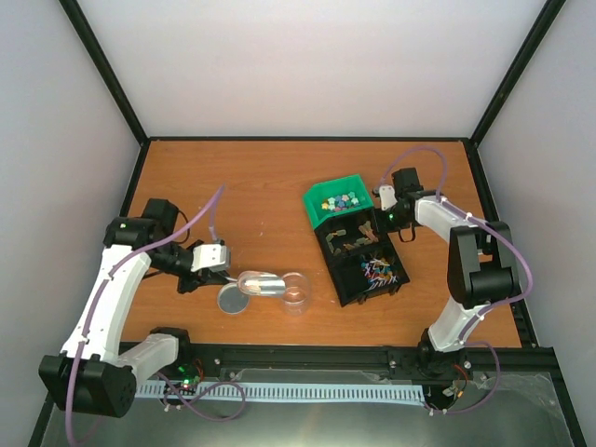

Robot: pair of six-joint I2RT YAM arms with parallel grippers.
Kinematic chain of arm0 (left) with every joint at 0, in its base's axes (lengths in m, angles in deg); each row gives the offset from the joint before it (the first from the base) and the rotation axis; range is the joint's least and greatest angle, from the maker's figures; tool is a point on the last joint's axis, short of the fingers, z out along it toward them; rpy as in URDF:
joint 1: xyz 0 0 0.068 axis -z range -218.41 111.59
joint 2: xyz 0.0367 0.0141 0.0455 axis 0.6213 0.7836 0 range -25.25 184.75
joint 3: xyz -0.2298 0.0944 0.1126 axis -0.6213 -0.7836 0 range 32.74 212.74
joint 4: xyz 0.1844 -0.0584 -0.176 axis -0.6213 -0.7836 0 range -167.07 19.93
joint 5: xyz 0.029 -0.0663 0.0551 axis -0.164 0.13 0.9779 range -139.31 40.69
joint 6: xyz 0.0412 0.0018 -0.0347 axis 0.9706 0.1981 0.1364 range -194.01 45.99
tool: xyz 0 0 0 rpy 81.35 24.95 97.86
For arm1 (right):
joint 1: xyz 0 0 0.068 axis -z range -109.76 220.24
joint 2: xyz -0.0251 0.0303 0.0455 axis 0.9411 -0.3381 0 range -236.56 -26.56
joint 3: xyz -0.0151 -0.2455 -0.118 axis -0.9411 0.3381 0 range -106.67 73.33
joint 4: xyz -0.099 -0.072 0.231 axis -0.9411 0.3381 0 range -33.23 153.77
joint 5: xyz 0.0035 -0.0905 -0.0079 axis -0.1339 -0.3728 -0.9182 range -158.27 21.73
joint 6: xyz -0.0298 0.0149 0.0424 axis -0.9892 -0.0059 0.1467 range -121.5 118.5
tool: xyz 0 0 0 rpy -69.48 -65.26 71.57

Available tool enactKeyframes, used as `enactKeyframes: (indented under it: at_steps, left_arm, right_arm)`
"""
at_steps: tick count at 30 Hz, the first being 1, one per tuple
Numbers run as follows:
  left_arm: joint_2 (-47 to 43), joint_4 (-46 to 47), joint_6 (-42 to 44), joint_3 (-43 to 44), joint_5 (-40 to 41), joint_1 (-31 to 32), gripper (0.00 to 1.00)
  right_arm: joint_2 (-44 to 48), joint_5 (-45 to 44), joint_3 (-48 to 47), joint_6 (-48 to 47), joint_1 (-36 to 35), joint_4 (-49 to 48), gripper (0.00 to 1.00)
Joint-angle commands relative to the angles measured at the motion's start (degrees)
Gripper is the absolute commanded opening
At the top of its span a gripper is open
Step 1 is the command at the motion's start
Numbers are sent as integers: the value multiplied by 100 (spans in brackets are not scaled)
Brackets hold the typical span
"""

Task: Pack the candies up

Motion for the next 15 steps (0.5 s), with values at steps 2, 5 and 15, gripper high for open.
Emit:
enactKeyframes:
  at_steps: [2, 5, 15]
  left_arm:
    - [80, 28, -365, 344, 221, 432, 1]
    - [252, 151, -706, 498, 302, 553, 1]
    - [589, 381, -1321, 722, 701, 1116, 1]
  right_arm:
    - [365, 209, 35, 126, 5, -514, 3]
    - [401, 204, 58, 113, 10, -513, 3]
    - [412, 297, 66, 85, 6, -529, 12]
